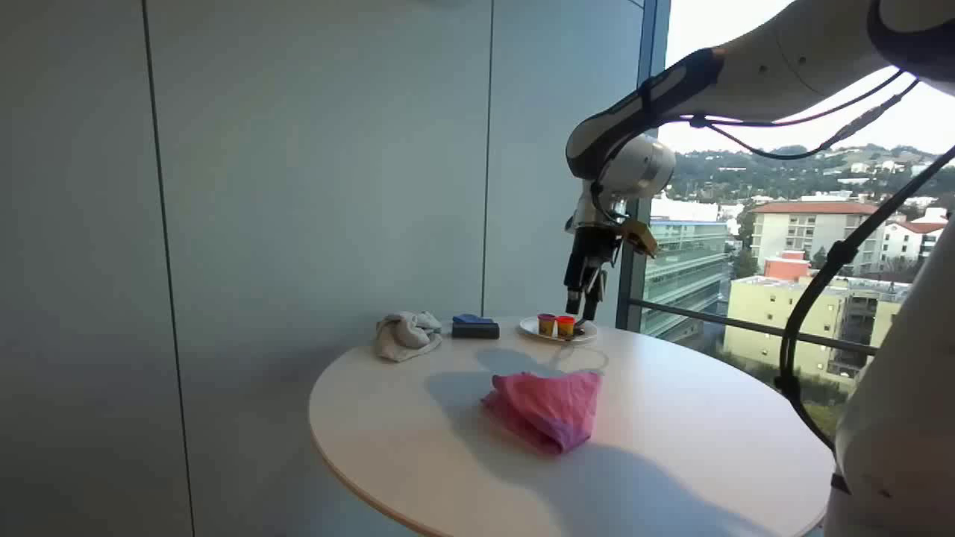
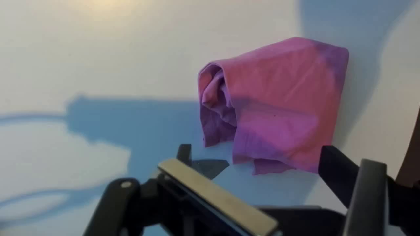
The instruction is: Unfold the pink towel once.
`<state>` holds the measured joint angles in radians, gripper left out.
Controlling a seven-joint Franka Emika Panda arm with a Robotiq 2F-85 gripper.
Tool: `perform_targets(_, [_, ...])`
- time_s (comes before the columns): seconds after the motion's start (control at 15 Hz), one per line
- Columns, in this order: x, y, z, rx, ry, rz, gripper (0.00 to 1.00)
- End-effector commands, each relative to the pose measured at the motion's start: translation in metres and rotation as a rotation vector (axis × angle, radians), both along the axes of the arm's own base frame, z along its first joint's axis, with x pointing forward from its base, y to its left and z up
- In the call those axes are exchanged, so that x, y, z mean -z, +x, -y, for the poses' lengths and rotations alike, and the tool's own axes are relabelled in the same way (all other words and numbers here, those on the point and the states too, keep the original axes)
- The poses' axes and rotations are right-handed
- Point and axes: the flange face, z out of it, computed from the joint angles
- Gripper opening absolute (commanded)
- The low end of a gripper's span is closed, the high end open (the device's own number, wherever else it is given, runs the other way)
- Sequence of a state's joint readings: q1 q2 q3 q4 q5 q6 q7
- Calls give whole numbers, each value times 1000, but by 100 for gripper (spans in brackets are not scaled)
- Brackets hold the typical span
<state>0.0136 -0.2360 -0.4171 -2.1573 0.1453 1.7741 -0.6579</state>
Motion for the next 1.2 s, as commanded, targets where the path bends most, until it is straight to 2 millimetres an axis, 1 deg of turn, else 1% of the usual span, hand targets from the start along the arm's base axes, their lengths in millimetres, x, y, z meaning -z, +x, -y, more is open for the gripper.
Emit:
perform_targets(0.0, [-2,1,1,0,-1,3,100])
perform_targets(0.13, [-5,1,1,1,-2,9,100])
perform_targets(0.53, [-5,1,1,1,-2,9,100])
perform_targets(0.6, [-6,2,1,23,-6,-10,100])
perform_targets(0.73, [-11,4,-3,131,-81,-57,100])
perform_targets(0.8, [-15,6,-10,178,-120,-76,100])
perform_targets(0.93, [-16,14,-32,237,-211,-109,100])
perform_targets(1.07, [-9,28,-59,299,-295,-130,100])
perform_targets(1.13, [-1,36,-74,323,-339,-153,100])
